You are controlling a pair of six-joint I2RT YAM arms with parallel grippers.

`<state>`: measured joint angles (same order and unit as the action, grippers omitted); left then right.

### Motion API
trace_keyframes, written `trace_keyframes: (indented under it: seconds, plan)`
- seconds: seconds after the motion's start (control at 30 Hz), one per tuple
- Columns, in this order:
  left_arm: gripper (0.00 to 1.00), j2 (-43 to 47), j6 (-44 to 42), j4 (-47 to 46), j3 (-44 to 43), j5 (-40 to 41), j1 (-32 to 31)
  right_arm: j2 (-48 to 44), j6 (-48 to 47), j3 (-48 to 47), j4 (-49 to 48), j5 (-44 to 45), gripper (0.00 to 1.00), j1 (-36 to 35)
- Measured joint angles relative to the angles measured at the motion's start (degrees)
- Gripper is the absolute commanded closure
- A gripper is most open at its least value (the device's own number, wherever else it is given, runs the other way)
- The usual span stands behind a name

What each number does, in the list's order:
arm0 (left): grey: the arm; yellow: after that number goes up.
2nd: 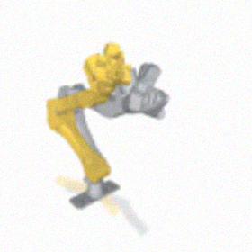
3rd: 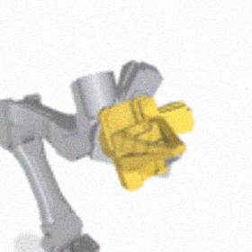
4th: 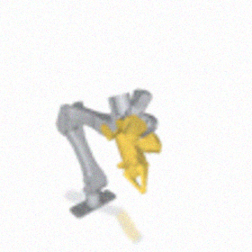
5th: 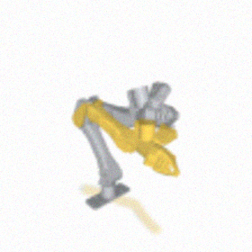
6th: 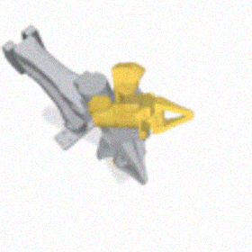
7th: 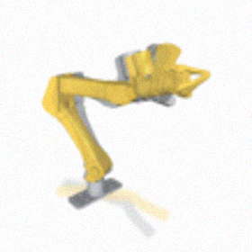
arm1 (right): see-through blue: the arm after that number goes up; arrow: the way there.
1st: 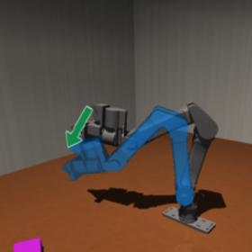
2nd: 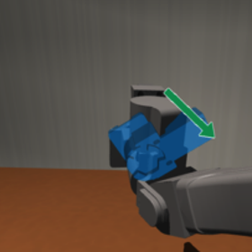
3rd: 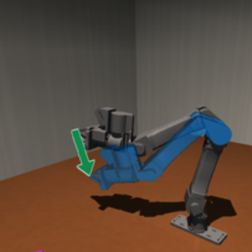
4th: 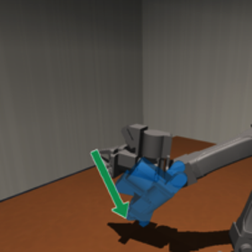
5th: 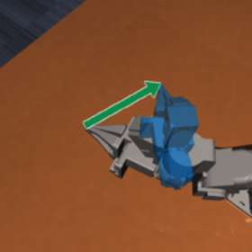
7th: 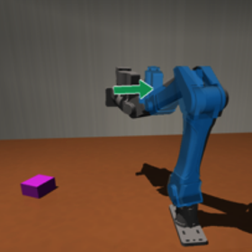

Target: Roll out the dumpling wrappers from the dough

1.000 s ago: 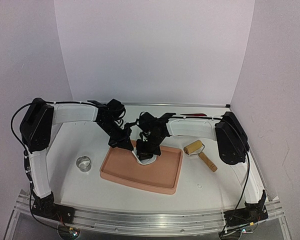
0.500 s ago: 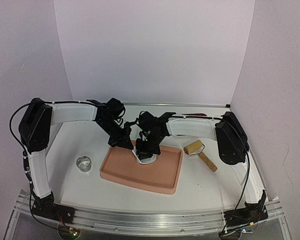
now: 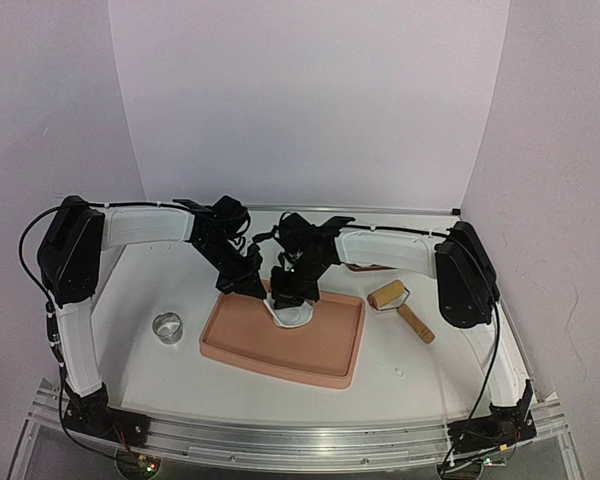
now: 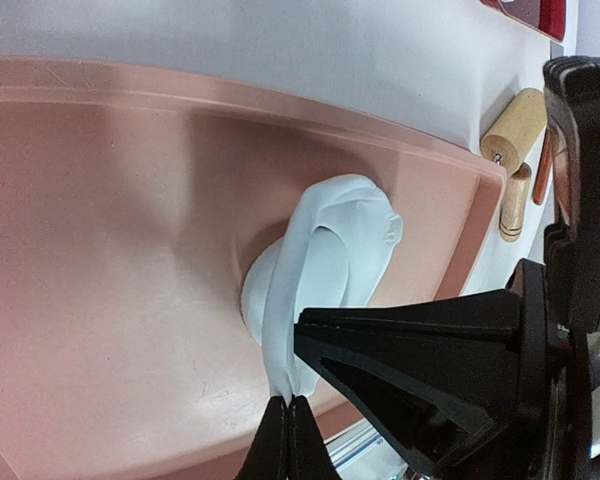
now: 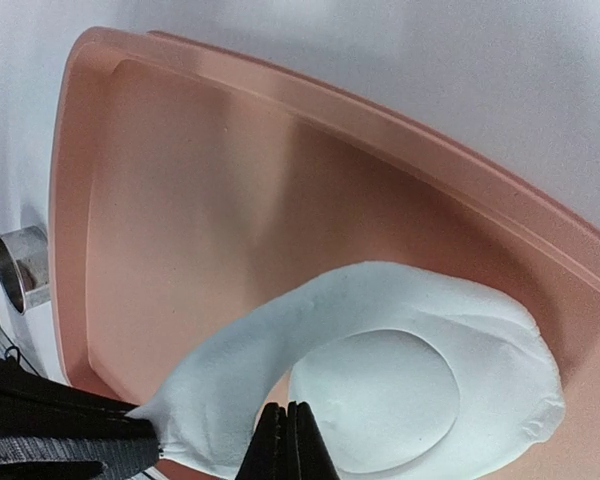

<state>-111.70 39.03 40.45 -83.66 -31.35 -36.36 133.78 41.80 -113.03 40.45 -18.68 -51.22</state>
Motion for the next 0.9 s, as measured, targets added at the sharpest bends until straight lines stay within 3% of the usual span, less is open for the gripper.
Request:
trace_keyframes:
  seconds: [0.23, 0.47, 0.9]
  plan:
    - [1.00, 0.00, 0.00, 0.79, -0.90, 0.00, -0.09, -4.09, -1.11, 1.66, 1.33, 1.84, 0.83, 0.20]
    - [1.00, 0.00, -0.24, 1.57, -4.76, -0.63, -0.46, -11.23, -2.51, 4.55, 1.40, 5.31, 0.62, 0.52]
    - [1.00, -0.92, -4.42, 1.75, -5.46, -4.13, -3.98, -14.62, 8.57, 9.40, 1.51, 7.45, 0.54, 3.61]
